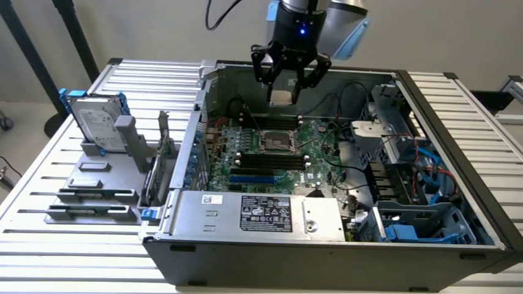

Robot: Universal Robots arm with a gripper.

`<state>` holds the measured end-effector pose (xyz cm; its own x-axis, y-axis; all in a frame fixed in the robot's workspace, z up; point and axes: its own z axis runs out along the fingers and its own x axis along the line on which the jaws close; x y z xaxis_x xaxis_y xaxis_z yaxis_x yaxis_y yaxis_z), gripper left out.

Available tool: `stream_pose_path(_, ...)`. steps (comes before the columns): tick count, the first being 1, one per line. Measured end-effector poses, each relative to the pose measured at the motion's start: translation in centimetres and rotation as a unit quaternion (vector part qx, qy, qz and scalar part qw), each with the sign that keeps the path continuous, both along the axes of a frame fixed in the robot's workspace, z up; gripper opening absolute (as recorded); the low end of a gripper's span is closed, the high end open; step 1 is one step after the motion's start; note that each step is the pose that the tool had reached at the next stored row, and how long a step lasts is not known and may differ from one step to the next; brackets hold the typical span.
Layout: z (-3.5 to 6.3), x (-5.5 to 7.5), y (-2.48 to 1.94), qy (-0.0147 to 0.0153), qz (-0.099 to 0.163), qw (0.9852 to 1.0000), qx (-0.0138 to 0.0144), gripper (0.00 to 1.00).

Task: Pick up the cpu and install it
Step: 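Pick up the cpu and move it towards the insertion slot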

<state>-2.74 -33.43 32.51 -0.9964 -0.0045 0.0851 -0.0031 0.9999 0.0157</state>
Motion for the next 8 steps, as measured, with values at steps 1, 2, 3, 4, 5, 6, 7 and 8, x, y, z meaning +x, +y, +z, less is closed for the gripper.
stream_pose_path(1,-0.18,0.0,0.23,0.0,0.0,1.0,0.0,0.55)
stream_pose_path(2,-0.36,0.0,0.42,0.0,-0.001,1.0,0.0,0.55)
stream_pose_path(3,-0.54,0.0,0.5,0.0,-0.001,1.0,0.0,0.55)
stream_pose_path(4,-0.73,0.0,0.5,0.0,-0.002,1.0,0.0,0.55)
stream_pose_path(5,-0.91,0.01,0.51,-0.0001,-0.002,1.0,0.0,0.55)
stream_pose_path(6,-1.07,0.02,0.51,-0.0001,-0.003,1.0,0.0001,0.55)
stream_pose_path(7,-1.09,0.02,0.51,0.0001,-0.003,1.0,0.0,0.55)
stream_pose_path(8,-1.08,0.03,0.51,0.0003,-0.003,1.0,0.0,0.55)
